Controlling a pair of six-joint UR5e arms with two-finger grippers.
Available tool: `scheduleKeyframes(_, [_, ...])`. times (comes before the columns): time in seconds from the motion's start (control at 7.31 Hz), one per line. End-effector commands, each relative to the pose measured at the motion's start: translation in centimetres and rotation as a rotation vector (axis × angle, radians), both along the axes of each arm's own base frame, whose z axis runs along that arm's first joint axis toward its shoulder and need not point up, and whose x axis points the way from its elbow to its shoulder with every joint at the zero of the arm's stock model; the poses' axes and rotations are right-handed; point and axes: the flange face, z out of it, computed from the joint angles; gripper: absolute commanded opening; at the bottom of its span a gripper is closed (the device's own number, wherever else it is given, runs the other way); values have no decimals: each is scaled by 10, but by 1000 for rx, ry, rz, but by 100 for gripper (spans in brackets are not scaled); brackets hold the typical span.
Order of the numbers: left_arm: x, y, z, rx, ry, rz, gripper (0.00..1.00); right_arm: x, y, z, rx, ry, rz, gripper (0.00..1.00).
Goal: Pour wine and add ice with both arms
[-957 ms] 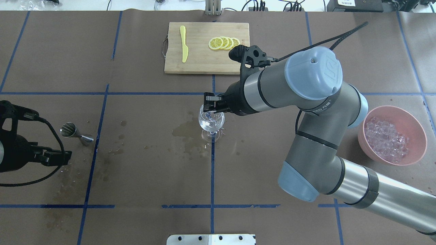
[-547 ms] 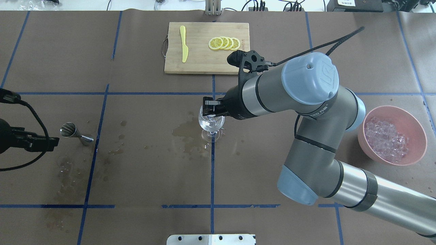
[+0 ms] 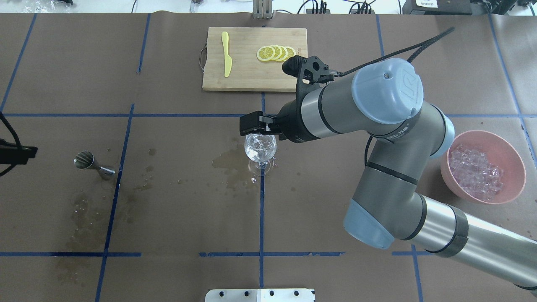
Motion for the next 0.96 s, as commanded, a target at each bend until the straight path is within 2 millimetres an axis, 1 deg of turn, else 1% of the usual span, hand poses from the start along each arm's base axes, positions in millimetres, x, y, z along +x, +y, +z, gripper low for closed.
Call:
scheduleKeyframes(0.0, [-78,-34,14,82,-148,38,100,39,-10,-1,-35,29,6,100])
scheduleKeyframes(0.14, [-106,-44,26,73,-162,27,100,62,-23,3,-55,44,0,100])
scheduleKeyframes(0.27, [-136,-59,42,69,-133,43,100,84,-37,20,-81,57,-1,100])
scheduleKeyframes(0.41, [-159,-85,70,8,-47,41,100,102,-48,33,-33,82,-9,100])
scheduleKeyframes(0.55, [-173,-99,90,-43,0,26,100,120,-58,57,-27,114,-4,100])
scheduleKeyframes(0.68, [-177,-104,100,-64,1,17,100,137,-67,79,-6,145,-8,100])
scheduleKeyframes(0.82, [-189,-109,120,-106,3,-9,100,155,-76,110,19,195,-10,100])
